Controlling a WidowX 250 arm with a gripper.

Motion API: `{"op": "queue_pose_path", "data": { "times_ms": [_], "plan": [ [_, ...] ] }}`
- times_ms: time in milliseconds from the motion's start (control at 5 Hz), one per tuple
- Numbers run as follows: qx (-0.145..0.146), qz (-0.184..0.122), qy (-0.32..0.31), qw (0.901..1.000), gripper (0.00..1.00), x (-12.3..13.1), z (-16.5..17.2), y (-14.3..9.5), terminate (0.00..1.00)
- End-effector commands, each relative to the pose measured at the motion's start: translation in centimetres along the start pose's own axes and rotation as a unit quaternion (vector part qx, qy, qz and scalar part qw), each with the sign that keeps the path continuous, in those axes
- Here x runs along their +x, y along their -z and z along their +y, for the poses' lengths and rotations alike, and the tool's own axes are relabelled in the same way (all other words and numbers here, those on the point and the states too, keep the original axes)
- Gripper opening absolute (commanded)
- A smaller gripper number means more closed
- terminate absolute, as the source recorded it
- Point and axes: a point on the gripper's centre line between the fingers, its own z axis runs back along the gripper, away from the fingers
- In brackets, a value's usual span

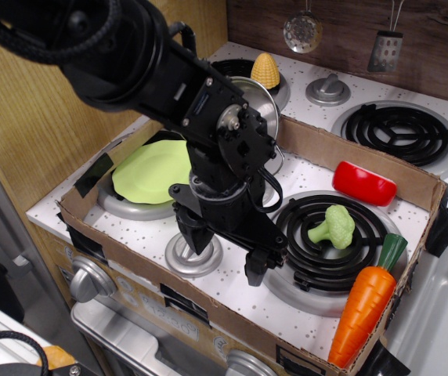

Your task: Put carrot on plate

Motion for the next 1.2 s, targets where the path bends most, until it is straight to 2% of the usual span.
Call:
{"op": "queue_pose_path", "data": {
  "times_ms": [0, 200, 400, 600, 800, 1000],
  "plan": [
    [0.0, 0.0, 0.0, 1.0, 1.0, 0.0, 0.0, 0.0, 0.0],
    [-0.014, 0.007, 0.002, 0.9999, 1.0, 0.4, -0.4, -2.2, 0.0],
    [-0.016, -0.003, 0.007, 0.9999, 1.0, 0.7, -1.4, -4.6, 0.0],
    [-0.06, -0.019, 0.018, 0.9979, 1.0, 0.9, -3.4, -5.8, 0.0],
    [-0.125, -0.003, 0.024, 0.9919, 1.0, 1.2, -5.0, -4.9, 0.0],
    [-0.184, -0.016, 0.018, 0.9826, 1.0, 1.8, -6.3, -3.0, 0.0]
  ]
}}
